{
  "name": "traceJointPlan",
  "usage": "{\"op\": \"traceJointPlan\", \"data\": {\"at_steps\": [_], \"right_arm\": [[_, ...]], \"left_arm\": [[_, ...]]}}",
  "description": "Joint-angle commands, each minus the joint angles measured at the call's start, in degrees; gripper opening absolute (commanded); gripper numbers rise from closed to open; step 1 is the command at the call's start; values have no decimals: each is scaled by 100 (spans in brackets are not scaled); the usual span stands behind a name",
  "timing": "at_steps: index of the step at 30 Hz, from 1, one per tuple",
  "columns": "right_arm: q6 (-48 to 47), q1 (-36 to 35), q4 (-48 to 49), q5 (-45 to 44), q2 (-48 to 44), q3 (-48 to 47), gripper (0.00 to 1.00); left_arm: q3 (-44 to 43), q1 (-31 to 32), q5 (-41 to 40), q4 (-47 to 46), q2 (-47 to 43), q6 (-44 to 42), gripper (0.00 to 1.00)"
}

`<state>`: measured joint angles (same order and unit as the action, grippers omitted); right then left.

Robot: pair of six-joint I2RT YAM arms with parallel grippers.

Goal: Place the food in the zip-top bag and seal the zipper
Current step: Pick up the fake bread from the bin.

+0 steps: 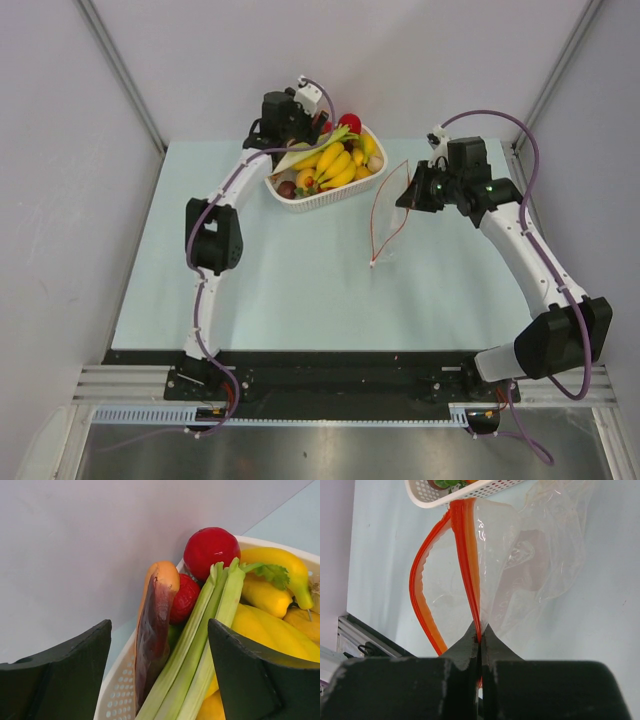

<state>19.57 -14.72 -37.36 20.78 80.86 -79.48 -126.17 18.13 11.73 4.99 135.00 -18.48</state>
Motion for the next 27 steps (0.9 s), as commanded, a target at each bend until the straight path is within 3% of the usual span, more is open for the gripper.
{"op": "traceJointPlan", "data": {"at_steps": [1, 8, 14, 19, 24, 27], "right_arm": [[55, 48, 186, 102, 44, -15, 0], [29, 40, 142, 67, 53, -15, 0], [20, 66, 168, 102, 114, -23, 0], [-6, 66, 159, 146, 149, -15, 0], [-24, 66, 186, 181, 141, -15, 0], [-24, 66, 168, 190, 123, -15, 0]], "left_arm": [[-408, 15, -82, -420, 246, -270, 78], [-540, 15, -39, -482, 527, -577, 62], [-488, 15, 14, -762, 423, -648, 32], [-269, -29, -170, -1087, 72, -736, 20], [-5, -73, -328, -1474, -246, -912, 1], [57, -125, -416, -1711, -386, -973, 0]]}}
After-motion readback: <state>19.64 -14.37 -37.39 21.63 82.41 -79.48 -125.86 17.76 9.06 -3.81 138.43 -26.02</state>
